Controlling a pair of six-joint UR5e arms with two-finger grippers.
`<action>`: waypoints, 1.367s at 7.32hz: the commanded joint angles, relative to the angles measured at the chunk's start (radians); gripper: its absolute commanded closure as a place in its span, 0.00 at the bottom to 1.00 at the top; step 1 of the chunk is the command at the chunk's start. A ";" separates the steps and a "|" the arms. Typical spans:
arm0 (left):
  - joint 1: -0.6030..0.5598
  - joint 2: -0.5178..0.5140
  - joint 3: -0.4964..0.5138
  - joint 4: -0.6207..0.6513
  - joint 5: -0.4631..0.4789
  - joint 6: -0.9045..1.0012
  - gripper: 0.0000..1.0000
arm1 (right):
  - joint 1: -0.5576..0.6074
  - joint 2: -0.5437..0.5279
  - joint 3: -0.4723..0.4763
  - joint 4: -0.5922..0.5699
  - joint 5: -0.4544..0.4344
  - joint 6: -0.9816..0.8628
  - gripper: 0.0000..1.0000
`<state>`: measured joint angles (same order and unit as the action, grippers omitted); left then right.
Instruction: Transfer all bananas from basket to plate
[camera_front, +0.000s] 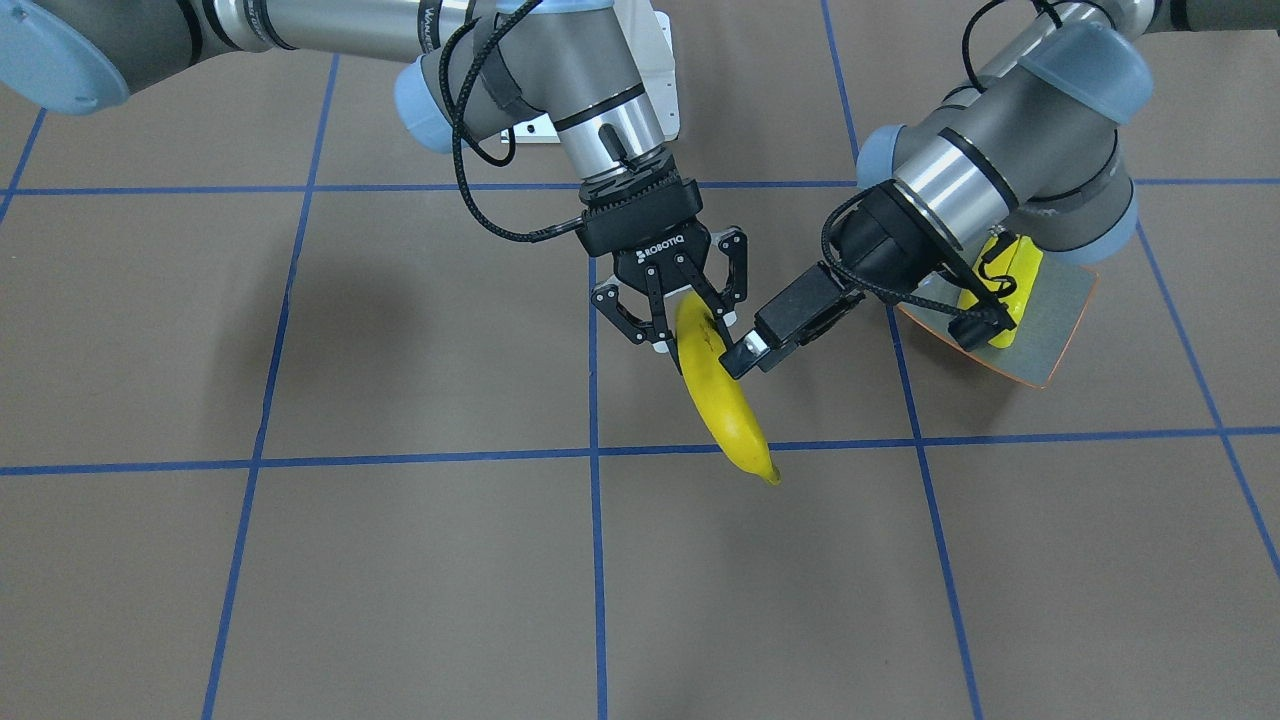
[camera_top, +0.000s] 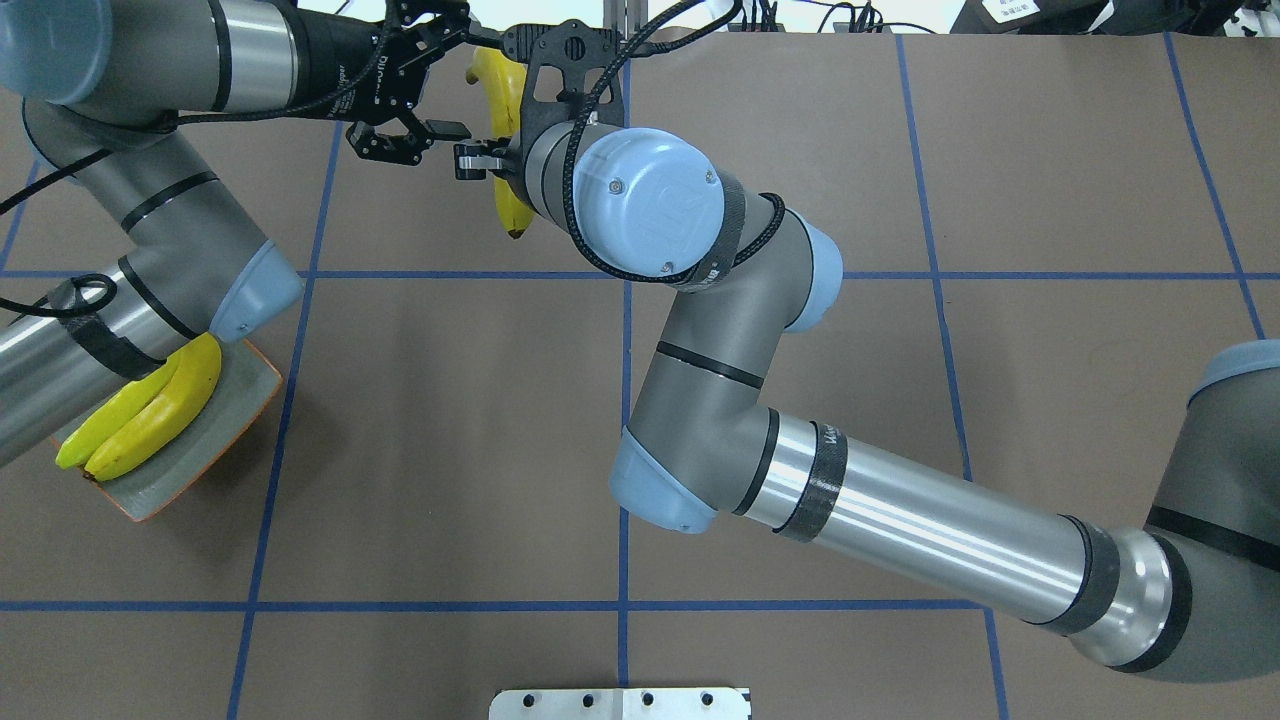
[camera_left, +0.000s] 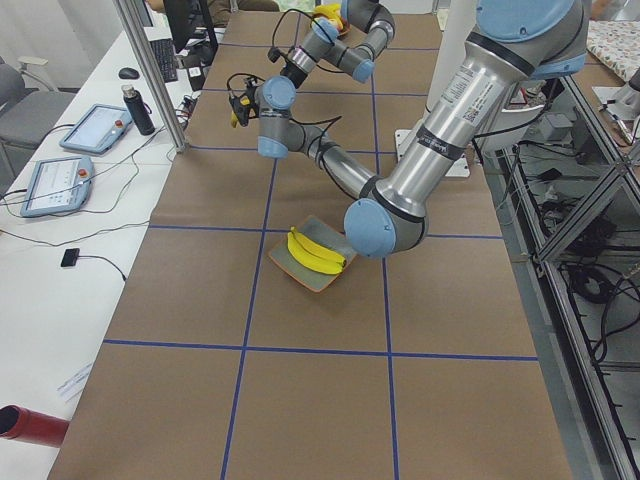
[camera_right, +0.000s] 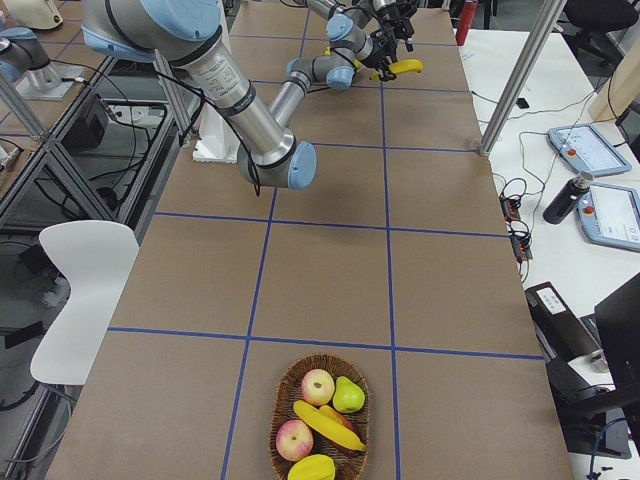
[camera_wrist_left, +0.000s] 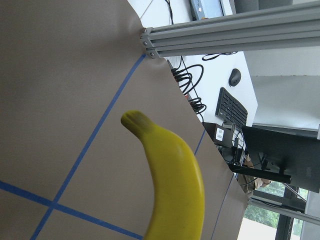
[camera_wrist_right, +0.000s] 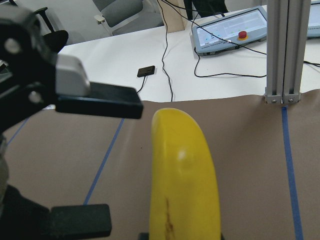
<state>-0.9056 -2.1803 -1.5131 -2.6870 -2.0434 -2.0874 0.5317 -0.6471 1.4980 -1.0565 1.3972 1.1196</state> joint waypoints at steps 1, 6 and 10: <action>0.005 -0.001 0.001 -0.004 0.000 0.000 0.00 | -0.015 0.000 0.021 0.001 -0.001 0.000 1.00; 0.034 0.002 -0.006 -0.028 0.006 0.004 0.91 | -0.029 -0.002 0.039 0.003 -0.009 -0.003 1.00; 0.034 0.013 -0.005 -0.037 0.008 0.003 1.00 | -0.042 -0.019 0.079 0.003 -0.017 0.003 0.01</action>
<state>-0.8712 -2.1687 -1.5175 -2.7227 -2.0359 -2.0824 0.4959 -0.6594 1.5628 -1.0529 1.3839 1.1214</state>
